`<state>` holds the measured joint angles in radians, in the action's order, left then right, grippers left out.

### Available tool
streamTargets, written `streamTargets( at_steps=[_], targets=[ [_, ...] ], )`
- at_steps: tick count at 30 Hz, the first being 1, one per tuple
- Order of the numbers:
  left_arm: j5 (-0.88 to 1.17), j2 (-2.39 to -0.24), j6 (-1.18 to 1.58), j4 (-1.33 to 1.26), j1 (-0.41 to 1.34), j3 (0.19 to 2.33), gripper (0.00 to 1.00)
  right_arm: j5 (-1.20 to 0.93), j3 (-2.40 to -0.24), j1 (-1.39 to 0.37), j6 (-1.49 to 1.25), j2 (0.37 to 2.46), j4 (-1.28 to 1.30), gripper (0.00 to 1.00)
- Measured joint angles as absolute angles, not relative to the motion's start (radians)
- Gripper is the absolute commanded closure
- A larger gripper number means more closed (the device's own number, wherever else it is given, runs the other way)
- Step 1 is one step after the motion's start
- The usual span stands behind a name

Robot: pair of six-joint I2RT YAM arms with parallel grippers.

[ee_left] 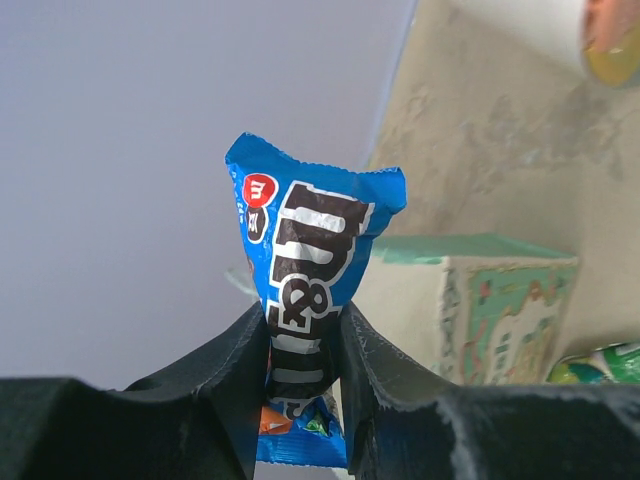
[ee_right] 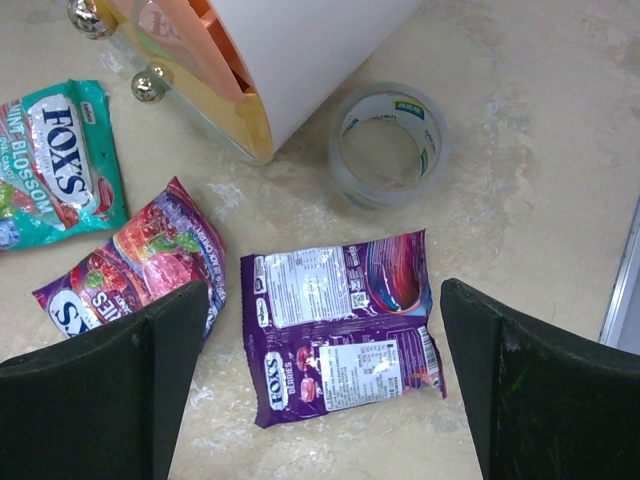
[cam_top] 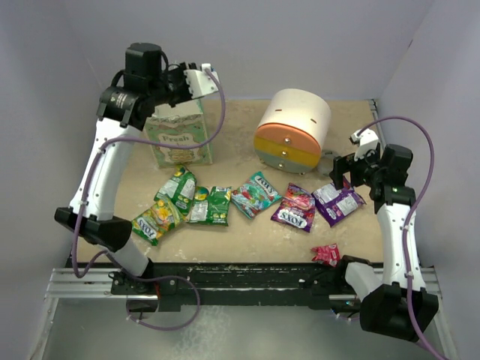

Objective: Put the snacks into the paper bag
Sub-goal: Place the snack in the paper bag.

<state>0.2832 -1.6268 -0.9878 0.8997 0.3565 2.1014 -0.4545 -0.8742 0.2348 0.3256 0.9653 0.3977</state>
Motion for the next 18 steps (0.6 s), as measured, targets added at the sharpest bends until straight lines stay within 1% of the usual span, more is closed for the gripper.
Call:
streamTargets(
  at_steps=[4,13,18],
  targets=[
    [0.293,-1.697,-1.007,0.900,0.271,2.165,0.64,-0.455,-0.874,0.235,0.326,0.965,0.398,0.00],
    [0.369,-1.823,-1.045,0.912,0.084,2.210,0.65,-0.455,-0.874,0.235,0.326,0.965,0.398,0.00],
    [0.426,-1.875,-1.081,0.957,0.030,2.258,0.65,-0.455,-0.874,0.235,0.326,0.965,0.398,0.00]
  ],
)
